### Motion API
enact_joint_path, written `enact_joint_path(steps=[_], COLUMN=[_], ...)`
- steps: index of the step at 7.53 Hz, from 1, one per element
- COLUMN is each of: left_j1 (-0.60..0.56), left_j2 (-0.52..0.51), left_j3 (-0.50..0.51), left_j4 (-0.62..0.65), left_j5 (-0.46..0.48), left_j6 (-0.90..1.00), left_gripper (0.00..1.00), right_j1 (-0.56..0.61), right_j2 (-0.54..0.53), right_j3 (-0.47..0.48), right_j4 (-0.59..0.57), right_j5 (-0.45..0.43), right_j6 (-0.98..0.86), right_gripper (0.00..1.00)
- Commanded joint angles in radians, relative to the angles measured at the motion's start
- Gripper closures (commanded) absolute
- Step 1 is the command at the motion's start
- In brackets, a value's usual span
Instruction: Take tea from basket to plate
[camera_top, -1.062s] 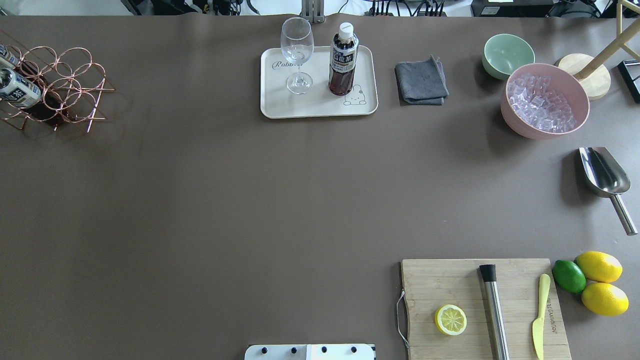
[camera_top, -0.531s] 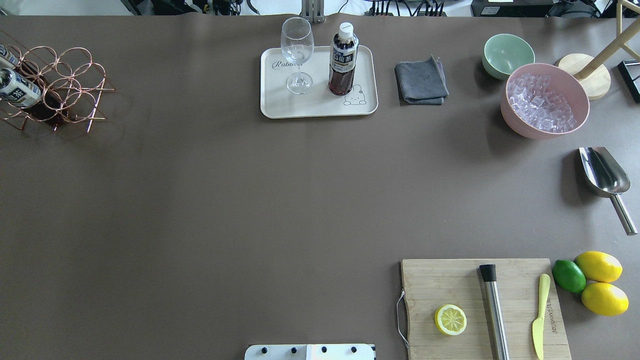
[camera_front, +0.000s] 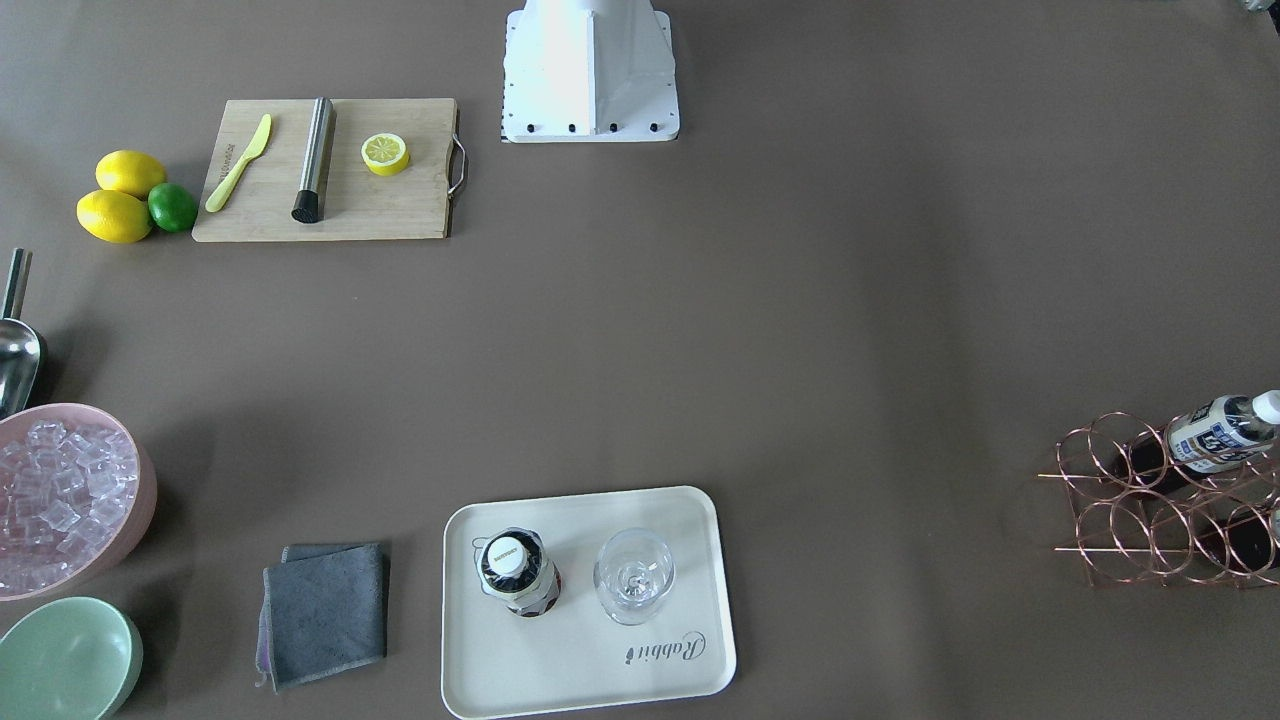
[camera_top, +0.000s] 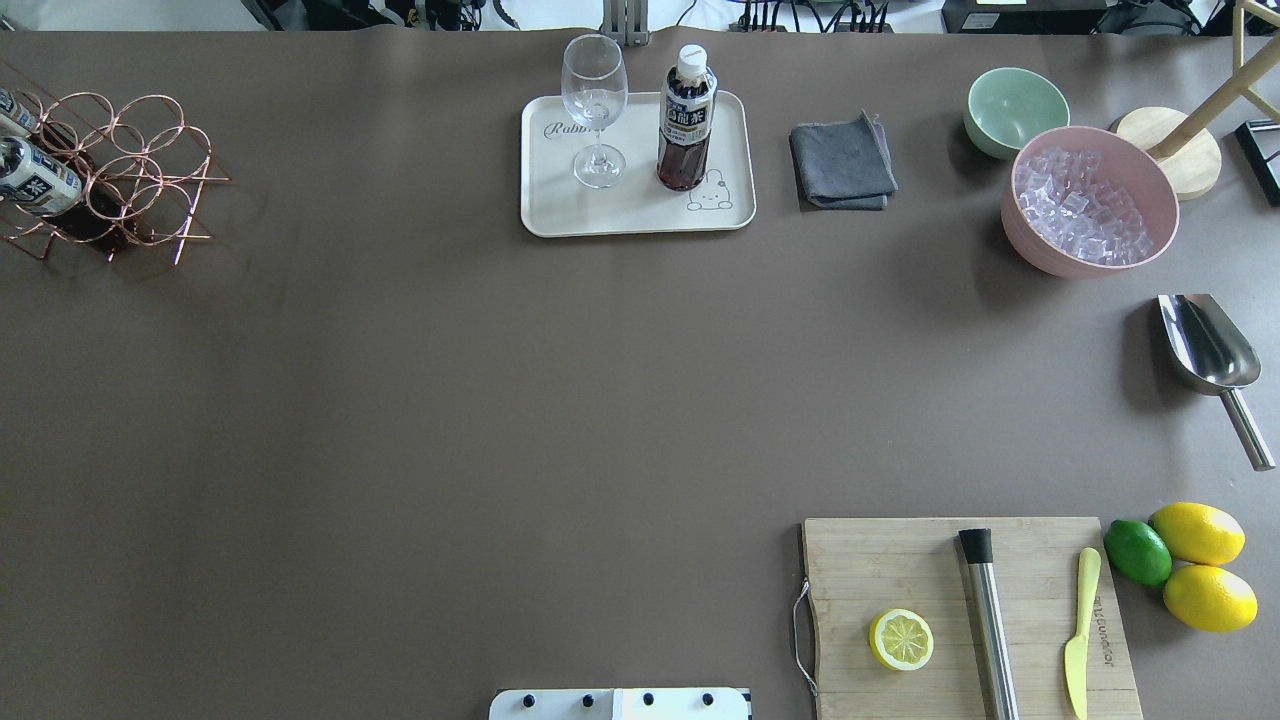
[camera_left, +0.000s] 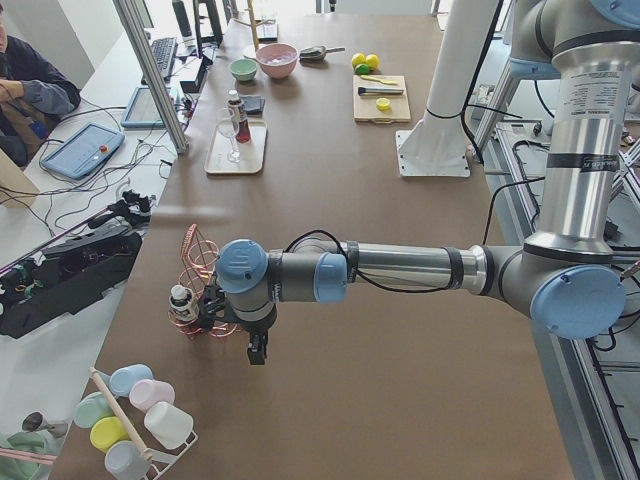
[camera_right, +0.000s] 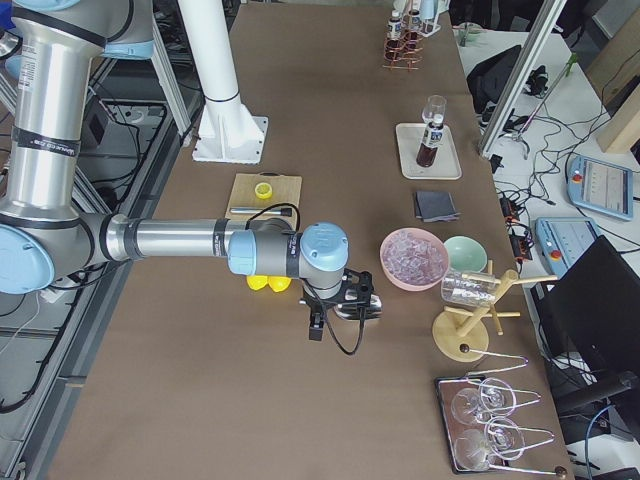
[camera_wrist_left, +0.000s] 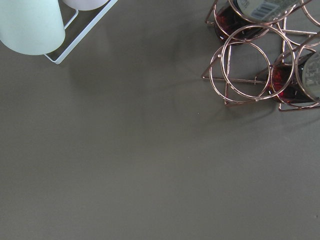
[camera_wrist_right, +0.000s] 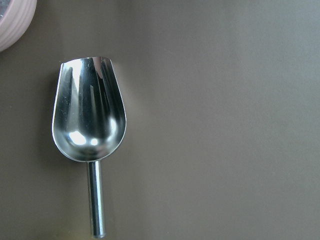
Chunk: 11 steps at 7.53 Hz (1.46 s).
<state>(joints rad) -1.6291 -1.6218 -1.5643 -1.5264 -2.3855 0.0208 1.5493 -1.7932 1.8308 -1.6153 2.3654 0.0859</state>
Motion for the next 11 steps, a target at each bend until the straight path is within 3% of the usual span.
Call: enact_joint_path(steps=[1, 11], left_j1=[0.0, 0.0], left_j2=[0.01, 0.023], left_j3=[-0.008, -0.029], left_j4=[-0.015, -0.011], left_j5=[0.006, 0.003], left_j6=[-0.004, -0.015], left_gripper=[0.02, 0.02], right_j1=[0.0, 0.002], right_j2=[0.0, 0.0], right_j3=[0.001, 0.002], right_j4=[0.0, 0.0], right_j5=[0.0, 0.0], right_j6=[0.0, 0.0], right_gripper=[0.0, 0.0])
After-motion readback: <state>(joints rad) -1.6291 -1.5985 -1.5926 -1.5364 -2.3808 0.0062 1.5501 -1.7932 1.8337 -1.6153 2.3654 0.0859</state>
